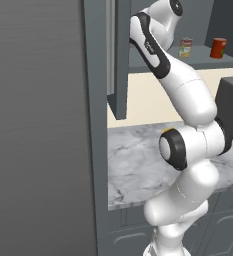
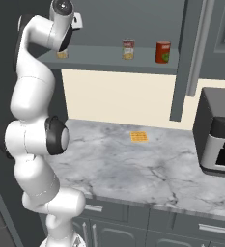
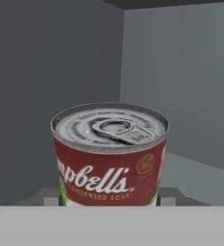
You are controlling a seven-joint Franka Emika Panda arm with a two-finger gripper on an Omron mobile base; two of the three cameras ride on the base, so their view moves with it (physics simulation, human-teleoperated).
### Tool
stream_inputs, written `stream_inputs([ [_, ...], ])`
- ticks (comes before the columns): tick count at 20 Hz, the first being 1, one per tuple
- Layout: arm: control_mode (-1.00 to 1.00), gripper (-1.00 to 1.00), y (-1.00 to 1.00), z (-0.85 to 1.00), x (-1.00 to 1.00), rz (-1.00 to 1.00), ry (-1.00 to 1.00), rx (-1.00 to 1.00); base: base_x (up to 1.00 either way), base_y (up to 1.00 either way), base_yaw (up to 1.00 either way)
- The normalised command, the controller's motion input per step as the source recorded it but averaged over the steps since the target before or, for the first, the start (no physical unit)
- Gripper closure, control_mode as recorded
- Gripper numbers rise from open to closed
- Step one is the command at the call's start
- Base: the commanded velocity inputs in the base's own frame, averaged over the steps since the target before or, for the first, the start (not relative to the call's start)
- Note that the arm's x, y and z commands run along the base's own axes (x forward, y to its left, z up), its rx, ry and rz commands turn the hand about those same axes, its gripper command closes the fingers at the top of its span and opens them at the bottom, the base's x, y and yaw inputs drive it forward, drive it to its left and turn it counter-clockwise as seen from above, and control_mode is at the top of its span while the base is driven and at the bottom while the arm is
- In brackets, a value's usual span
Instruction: Stack two cans on top of the other two cans in the cabinet.
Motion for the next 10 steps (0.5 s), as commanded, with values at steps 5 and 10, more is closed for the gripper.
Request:
stream_inputs([
  [5,-1.00,-1.00,0.00,-0.15,0.00,0.00,0.00,0.00,0.00,0.00,0.00],
  [10,-1.00,-1.00,0.00,-0.10,-0.01,0.00,-0.01,0.00,0.00,0.00,0.00],
])
